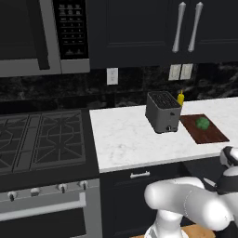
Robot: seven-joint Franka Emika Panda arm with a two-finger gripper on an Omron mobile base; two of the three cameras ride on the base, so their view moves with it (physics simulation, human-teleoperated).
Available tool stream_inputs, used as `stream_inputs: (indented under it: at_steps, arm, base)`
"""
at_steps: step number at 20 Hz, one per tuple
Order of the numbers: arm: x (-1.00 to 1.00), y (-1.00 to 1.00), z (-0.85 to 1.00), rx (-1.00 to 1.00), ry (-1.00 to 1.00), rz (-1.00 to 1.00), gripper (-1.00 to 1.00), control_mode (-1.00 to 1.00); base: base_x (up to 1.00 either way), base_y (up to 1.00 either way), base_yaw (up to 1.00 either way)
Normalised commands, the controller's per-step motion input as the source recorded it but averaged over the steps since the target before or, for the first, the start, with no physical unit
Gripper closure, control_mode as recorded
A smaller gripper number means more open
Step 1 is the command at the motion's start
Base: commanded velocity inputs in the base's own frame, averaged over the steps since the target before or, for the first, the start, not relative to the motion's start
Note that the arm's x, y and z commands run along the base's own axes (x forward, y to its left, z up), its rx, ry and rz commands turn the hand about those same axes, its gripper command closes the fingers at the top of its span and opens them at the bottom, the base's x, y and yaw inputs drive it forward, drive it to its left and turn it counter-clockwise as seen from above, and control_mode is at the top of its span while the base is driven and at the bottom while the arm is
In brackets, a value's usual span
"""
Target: Place the appropriate cutting tool for cutting the broccoli skin on the cutting board.
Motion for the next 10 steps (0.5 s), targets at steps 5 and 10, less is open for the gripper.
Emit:
stream_inputs:
  at_steps: [5, 10]
  arm:
    - [0.4, 0.0, 0.0, -0.01, 0.0, -0.07, -1.0, -1.0]
    - [0.3, 0.0, 0.0, 0.0, 0.0, -0.06, -1.0, -1.0]
  base:
    - [0.0, 0.0, 0.0]
    - [0.0, 0.0, 0.0]
